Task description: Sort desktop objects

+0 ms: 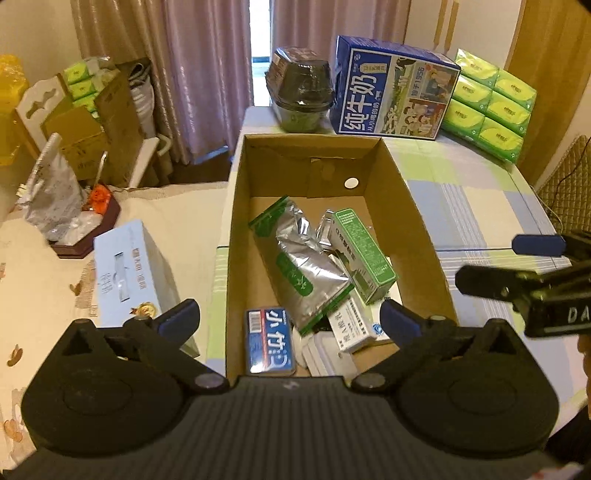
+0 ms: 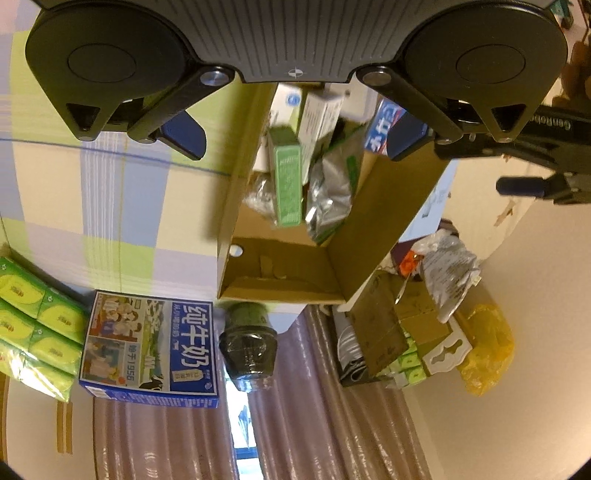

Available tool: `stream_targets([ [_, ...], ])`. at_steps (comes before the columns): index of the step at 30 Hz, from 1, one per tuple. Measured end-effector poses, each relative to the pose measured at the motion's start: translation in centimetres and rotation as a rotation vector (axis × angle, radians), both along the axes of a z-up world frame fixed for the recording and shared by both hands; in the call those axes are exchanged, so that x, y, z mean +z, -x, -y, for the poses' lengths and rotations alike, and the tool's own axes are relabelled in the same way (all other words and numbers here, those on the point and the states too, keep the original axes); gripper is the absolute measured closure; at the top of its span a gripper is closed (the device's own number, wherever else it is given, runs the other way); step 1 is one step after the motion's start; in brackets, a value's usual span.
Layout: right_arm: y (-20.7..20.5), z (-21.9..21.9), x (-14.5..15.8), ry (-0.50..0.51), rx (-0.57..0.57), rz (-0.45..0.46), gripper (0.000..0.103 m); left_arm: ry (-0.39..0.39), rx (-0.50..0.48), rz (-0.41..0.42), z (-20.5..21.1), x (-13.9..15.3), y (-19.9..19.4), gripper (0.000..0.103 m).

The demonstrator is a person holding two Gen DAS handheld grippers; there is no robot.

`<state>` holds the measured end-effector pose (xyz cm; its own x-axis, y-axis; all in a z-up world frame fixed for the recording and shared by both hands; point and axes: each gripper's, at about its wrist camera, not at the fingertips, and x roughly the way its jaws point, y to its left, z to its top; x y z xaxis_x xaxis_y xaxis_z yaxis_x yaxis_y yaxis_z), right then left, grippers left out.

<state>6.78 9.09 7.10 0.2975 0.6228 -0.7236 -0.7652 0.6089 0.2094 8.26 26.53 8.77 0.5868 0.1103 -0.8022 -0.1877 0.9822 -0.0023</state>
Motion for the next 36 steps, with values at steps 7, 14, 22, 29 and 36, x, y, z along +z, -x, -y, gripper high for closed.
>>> stream_targets([
  [7, 3.9, 1.9, 0.9, 0.034, 0.028, 0.012, 0.002, -0.023, 0.009, -0.001, 1.5, 1.1, 3.7, 0.001],
  [14, 7.2, 4.6, 2.1, 0.029, 0.026, 0.020, 0.002, -0.011, 0.066, 0.012, 2.6, 2.4, 7.9, 0.001],
  [22, 10.9, 7.7, 2.5, 0.038, 0.030, 0.037, 0.002, -0.021, 0.102, 0.039, 4.9, 3.2, 12.9, 0.001],
  [29, 13.0, 9.6, 2.4, 0.048, 0.022, 0.068, 0.002, -0.049, 0.122, 0.064, 6.8, 3.0, 16.1, 0.001],
  [36, 14.1, 10.5, 2.4, 0.032, 0.020, 0.068, 0.002, -0.053, 0.143, 0.085, 7.9, 2.6, 18.0, 0.001],
])
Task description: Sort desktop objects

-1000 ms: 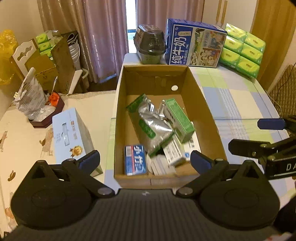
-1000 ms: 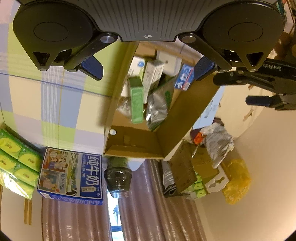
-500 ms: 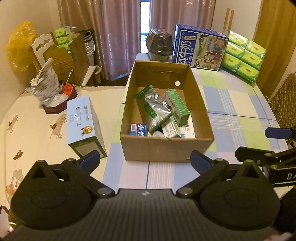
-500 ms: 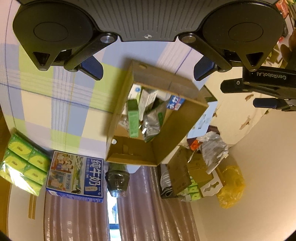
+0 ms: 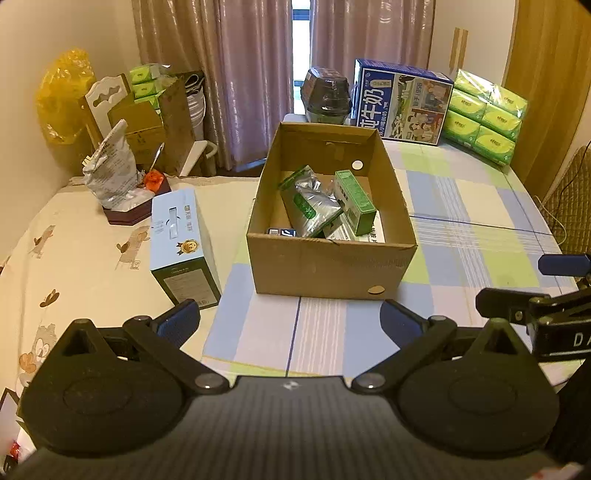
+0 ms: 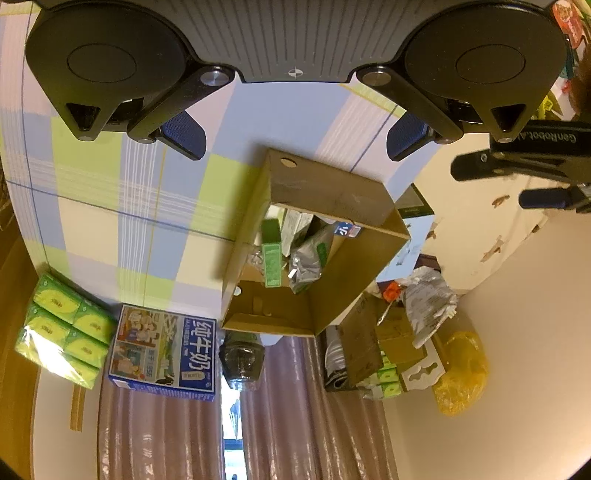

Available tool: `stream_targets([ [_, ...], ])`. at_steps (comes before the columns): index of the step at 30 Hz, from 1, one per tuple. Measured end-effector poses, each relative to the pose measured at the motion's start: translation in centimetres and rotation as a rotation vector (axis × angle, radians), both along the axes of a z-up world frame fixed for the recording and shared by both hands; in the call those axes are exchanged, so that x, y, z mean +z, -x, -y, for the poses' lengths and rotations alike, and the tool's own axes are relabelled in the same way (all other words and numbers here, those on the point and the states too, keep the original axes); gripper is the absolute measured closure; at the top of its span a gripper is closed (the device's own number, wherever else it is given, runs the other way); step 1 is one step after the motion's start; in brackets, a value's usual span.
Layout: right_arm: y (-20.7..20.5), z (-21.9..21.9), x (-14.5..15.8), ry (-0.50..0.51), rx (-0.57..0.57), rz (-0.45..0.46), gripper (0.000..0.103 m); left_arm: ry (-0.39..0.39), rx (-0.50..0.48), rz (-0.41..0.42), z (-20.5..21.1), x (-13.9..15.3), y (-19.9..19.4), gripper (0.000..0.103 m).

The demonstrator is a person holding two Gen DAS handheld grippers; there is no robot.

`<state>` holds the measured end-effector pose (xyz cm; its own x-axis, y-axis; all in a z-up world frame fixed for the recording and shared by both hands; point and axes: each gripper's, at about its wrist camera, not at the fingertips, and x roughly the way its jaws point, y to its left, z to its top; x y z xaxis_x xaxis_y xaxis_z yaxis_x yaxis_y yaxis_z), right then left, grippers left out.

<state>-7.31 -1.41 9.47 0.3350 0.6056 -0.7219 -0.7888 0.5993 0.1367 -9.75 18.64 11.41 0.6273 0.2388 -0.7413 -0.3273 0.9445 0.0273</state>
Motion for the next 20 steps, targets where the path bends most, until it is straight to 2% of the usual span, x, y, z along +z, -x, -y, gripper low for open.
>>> stream_targets([
  [15, 0.14, 0.15, -0.53, 0.007, -0.005, 0.002, 0.002, 0.010, -0.015, 0.002, 0.62, -0.48, 0.37, 0.001],
  [20, -0.07, 0.24, -0.82, 0.007, -0.009, -0.004, 0.002, 0.012, -0.024, 0.032, 0.79, -0.59, 0.51, 0.001],
])
